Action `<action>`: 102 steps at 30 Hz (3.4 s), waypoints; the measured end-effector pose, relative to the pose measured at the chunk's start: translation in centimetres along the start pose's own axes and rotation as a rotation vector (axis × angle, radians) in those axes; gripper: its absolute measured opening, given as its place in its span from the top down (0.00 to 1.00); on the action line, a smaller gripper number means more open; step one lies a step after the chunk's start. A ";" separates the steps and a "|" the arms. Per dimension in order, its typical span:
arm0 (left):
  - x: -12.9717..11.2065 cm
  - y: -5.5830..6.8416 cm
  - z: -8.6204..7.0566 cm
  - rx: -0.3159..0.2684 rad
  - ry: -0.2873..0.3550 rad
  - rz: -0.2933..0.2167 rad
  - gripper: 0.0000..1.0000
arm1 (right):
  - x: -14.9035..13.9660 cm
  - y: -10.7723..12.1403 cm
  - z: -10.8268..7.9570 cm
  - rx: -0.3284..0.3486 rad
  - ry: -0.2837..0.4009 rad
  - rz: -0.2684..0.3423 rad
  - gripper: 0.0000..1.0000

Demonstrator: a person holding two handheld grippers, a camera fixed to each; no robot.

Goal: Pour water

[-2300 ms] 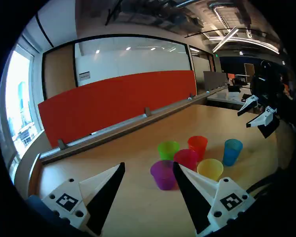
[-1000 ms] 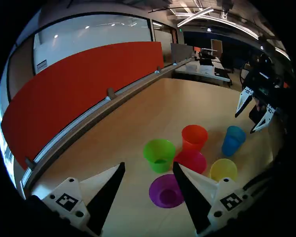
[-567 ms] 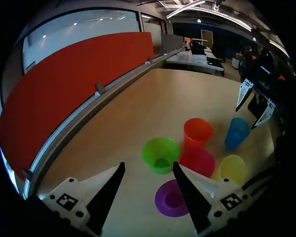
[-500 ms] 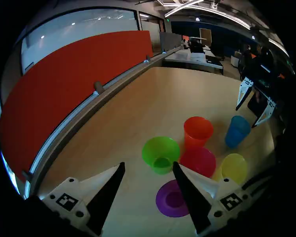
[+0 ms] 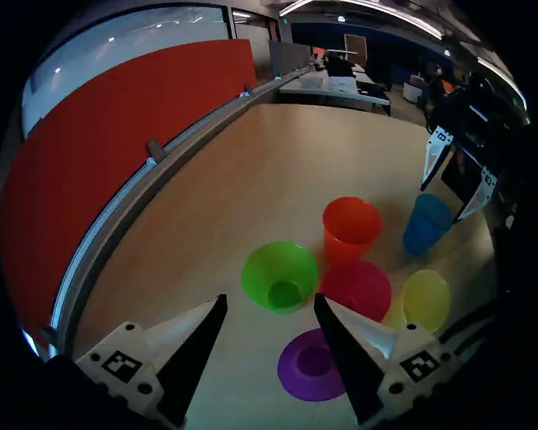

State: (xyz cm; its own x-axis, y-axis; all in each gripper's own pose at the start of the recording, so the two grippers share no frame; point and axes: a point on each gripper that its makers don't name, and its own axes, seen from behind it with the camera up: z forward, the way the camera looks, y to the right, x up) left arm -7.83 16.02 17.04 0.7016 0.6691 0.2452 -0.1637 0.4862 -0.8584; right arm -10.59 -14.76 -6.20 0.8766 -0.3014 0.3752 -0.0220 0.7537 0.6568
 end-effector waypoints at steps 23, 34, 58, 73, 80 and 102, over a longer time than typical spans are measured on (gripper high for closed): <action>-0.1 0.6 1.4 -0.021 -0.070 0.057 0.10 | -0.7 -0.2 1.0 0.014 -0.023 -0.015 0.00; 0.1 1.3 1.9 -0.042 -0.086 0.071 0.10 | -0.6 -0.3 1.9 0.019 -0.031 -0.021 0.00; 0.2 1.2 4.0 -0.059 -0.111 0.092 0.10 | -0.6 -0.1 2.6 0.022 -0.059 -0.024 0.00; 1.1 1.3 4.9 -0.069 -0.088 0.088 0.10 | -0.4 -0.2 3.2 0.027 -0.074 -0.018 0.00; 1.4 1.3 5.2 -0.069 -0.085 0.096 0.10 | -0.2 -0.4 3.5 0.032 -0.083 -0.019 0.00; 1.7 1.2 5.4 -0.060 -0.080 0.115 0.10 | 0.1 -0.3 3.6 0.021 -0.075 -0.027 0.09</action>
State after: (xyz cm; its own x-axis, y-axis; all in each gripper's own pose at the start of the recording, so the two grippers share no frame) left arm -10.59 20.80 18.85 0.6227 0.7623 0.1762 -0.1970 0.3707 -0.9076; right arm -12.24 -17.11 -3.96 0.8385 -0.3652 0.4043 -0.0093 0.7324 0.6808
